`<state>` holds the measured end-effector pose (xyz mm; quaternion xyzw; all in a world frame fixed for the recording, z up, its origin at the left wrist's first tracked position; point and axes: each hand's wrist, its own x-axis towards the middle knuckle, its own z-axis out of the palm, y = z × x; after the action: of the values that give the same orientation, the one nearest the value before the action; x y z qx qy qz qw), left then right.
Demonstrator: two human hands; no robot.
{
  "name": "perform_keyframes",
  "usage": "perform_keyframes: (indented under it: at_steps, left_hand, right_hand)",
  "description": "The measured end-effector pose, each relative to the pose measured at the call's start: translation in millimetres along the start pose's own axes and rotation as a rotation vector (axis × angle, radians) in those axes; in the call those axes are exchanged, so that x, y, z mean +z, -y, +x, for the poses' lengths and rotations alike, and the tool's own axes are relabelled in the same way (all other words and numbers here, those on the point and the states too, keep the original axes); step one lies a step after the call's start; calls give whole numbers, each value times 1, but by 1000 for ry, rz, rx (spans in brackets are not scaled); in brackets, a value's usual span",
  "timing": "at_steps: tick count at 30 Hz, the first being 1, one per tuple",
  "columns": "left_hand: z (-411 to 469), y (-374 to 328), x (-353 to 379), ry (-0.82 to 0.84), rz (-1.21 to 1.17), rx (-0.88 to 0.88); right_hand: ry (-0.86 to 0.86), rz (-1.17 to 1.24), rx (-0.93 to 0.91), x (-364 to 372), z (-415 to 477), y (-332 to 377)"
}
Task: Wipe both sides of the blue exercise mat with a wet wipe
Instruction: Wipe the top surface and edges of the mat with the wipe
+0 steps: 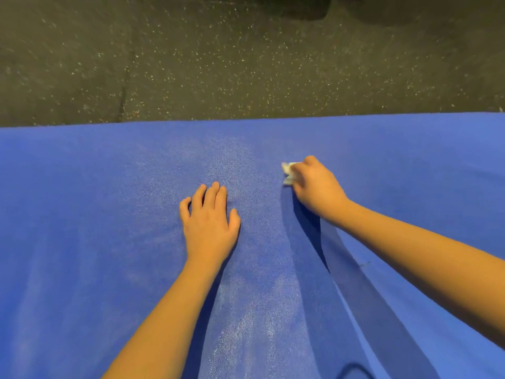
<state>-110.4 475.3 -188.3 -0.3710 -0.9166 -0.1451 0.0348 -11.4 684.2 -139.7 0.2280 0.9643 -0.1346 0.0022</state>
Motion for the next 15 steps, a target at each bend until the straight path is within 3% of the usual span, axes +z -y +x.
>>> perform_keyframes:
  at_steps: [2, 4, 6, 9, 10, 14, 15]
  left_hand:
    - [11, 0, 0, -38, 5, 11]
    - [16, 0, -1, -62, -4, 2]
    - [15, -1, 1, -76, -31, -6]
    - [13, -1, 3, -58, -46, -12]
    - [13, -1, 2, -50, -44, -16]
    - [15, -1, 0, -20, -29, -17]
    - [15, -1, 0, -16, -25, -18]
  right_hand:
    - [135, 72, -316, 3, -8, 15]
    - [213, -7, -502, 4, -4, 9]
    - [136, -57, -396, 1, 14, -4]
    - [-68, -57, 63, -4, 44, -15]
    - [-81, -58, 90, -2, 48, -12]
    - [59, -23, -413, 3, 35, 16]
    - [87, -52, -460, 3, 37, 12]
